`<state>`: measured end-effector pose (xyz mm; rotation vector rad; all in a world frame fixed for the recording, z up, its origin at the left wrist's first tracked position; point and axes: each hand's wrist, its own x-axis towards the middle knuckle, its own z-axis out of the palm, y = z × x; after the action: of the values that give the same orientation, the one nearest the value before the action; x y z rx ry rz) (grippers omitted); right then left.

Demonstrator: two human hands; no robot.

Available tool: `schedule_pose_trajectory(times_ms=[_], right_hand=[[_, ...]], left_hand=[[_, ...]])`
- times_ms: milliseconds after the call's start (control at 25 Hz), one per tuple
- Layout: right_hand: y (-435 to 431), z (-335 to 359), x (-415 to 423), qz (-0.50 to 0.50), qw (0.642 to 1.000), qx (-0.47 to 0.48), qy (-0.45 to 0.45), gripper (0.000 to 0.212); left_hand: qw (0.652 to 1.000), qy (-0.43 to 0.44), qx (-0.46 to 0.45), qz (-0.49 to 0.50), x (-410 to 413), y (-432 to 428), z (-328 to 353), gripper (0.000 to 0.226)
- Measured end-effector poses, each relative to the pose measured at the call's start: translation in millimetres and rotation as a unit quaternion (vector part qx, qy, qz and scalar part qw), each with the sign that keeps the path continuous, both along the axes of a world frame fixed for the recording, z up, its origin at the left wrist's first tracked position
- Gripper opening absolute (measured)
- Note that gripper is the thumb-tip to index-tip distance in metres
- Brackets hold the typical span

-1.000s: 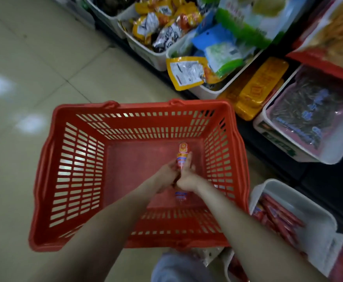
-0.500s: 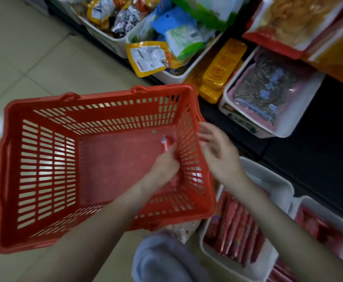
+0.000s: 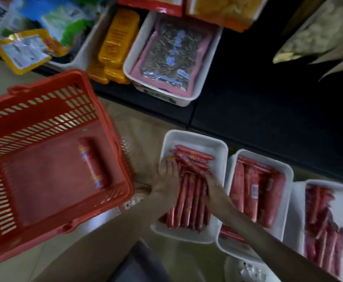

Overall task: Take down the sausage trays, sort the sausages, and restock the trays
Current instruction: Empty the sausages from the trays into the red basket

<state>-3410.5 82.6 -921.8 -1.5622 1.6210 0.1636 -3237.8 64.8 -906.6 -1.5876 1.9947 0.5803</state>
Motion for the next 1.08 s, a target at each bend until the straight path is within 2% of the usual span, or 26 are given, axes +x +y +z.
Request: schedule_pose_trajectory(times_ms=[40, 80, 120, 240, 320, 400, 480, 560, 600, 680, 800, 960, 1000, 1080], right_hand=[[1, -3, 0, 0.034, 0.999, 0.006, -0.007, 0.071], [0, -5, 1, 0.061, 0.998, 0.007, 0.008, 0.076], [-2, -6, 3, 0.079, 0.996, -0.004, 0.031, 0.078], [-13, 1, 5, 0.119, 0.987, -0.072, 0.083, 0.075], [-19, 9, 0, 0.107, 0.982, -0.123, 0.093, 0.072], [-21, 10, -15, 0.026, 0.977, -0.173, 0.119, 0.068], [-20, 5, -38, -0.078, 0.965, -0.181, 0.173, 0.067], [-13, 0, -59, -0.141, 0.956, -0.126, 0.224, 0.07], [-9, -3, -66, -0.142, 0.954, -0.113, 0.238, 0.069], [-5, -6, -71, -0.122, 0.953, -0.115, 0.252, 0.063], [-10, -5, -78, -0.172, 0.959, -0.072, 0.215, 0.062], [-13, 6, -101, -0.222, 0.965, 0.026, 0.138, 0.074], [-13, 11, -103, -0.224, 0.965, 0.025, 0.133, 0.076], [-14, 28, -97, -0.234, 0.965, -0.016, 0.116, 0.079]], left_hand=[[0.998, -0.012, 0.066, 0.007, 4, -5, -5, 0.06], [0.997, -0.014, 0.075, 0.018, 11, -14, -9, 0.058], [0.999, -0.02, 0.027, 0.0, 15, -22, -24, 0.058], [0.99, -0.091, 0.081, -0.069, 10, -37, -21, 0.104], [0.994, -0.07, 0.08, -0.033, -4, -29, -26, 0.119], [0.997, -0.044, 0.054, -0.02, -16, -23, -22, 0.126], [0.999, -0.016, 0.007, -0.028, -21, -17, -18, 0.122], [0.998, 0.06, 0.016, 0.02, -21, -9, -24, 0.108], [0.994, 0.095, 0.035, 0.033, -21, -4, -28, 0.1], [0.993, 0.105, 0.055, 0.017, -21, 4, -34, 0.089], [0.989, 0.103, 0.09, 0.057, -22, 6, -31, 0.092], [0.991, 0.079, 0.094, 0.059, -24, 1, -21, 0.091], [0.991, 0.079, 0.092, 0.052, -26, 0, -17, 0.089], [0.985, 0.137, 0.089, 0.061, -34, -5, -2, 0.086]])
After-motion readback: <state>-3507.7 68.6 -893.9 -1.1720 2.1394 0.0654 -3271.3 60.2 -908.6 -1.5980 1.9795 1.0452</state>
